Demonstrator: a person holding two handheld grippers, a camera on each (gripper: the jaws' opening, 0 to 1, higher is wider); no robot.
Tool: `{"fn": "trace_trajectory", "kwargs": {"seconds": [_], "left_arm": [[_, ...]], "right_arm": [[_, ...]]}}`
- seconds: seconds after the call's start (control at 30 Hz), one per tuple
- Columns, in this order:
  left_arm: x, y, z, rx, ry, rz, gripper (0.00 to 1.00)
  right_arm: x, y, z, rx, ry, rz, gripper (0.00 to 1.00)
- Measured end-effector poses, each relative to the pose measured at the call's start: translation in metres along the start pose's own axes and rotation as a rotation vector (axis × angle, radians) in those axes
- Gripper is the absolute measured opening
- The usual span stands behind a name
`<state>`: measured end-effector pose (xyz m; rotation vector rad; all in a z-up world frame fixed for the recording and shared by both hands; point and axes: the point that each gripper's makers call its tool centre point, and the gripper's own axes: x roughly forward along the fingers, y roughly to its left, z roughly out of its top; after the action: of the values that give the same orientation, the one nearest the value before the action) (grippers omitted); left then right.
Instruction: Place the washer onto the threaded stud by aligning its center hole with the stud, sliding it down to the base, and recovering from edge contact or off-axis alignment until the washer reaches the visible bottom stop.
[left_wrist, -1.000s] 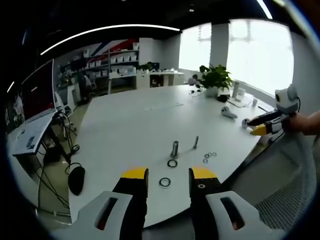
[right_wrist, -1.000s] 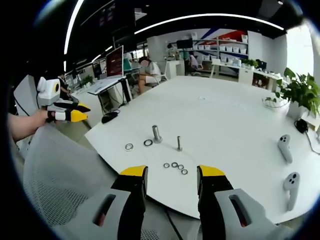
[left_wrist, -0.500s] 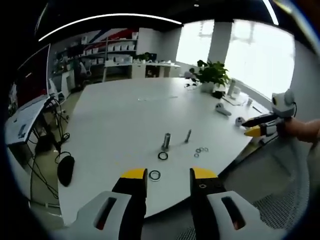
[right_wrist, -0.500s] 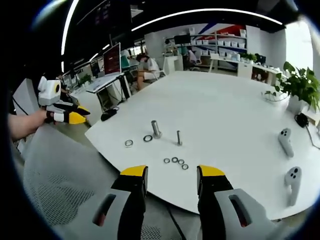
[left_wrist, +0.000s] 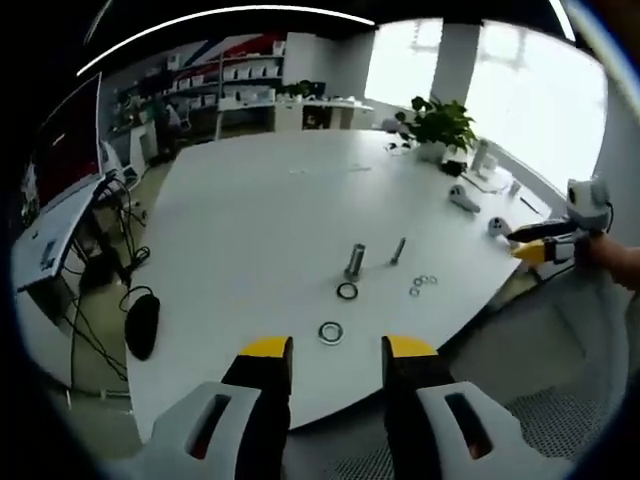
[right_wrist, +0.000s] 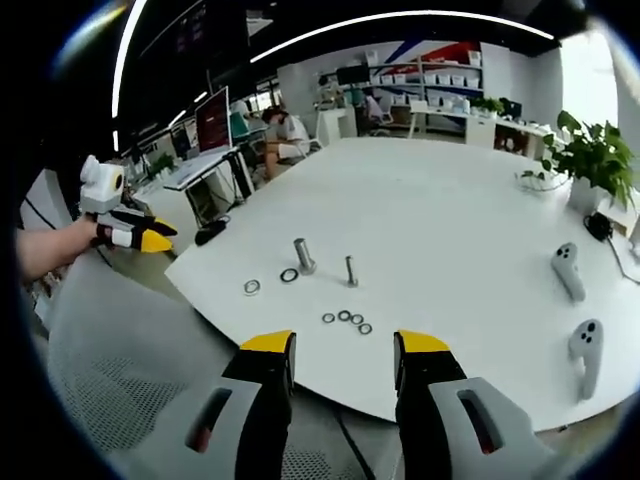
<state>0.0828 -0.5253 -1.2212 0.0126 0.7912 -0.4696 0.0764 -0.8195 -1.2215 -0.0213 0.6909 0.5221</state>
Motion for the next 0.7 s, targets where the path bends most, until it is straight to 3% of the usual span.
{"fn": "trace_trajectory", "kwargs": {"seconds": [0.1, 0.27, 0.4, 0.5, 0.7], "left_arm": [[0.009, 0.002, -0.004, 0.060, 0.072, 0.008, 0.35], [0.029, -0.003, 0.002, 0.066, 0.088, -0.002, 0.36], [0.046, -0.006, 0.000, 0.075, 0.123, 0.000, 0.36], [0.061, -0.006, -0.006, 0.127, 0.160, 0.003, 0.35], [0.090, -0.001, -0.020, 0.067, 0.213, -0.006, 0.35]], "right_arm": [[0.000, 0.000, 0.000, -0.001, -0.004, 0.003, 0.41], [0.000, 0.000, 0.001, 0.012, -0.011, 0.006, 0.41], [0.000, 0.003, 0.001, 0.011, -0.010, 0.017, 0.41], [0.001, 0.004, 0.001, 0.013, -0.009, 0.026, 0.41], [0.001, 0.005, 0.002, 0.012, -0.014, 0.031, 0.40]]}}
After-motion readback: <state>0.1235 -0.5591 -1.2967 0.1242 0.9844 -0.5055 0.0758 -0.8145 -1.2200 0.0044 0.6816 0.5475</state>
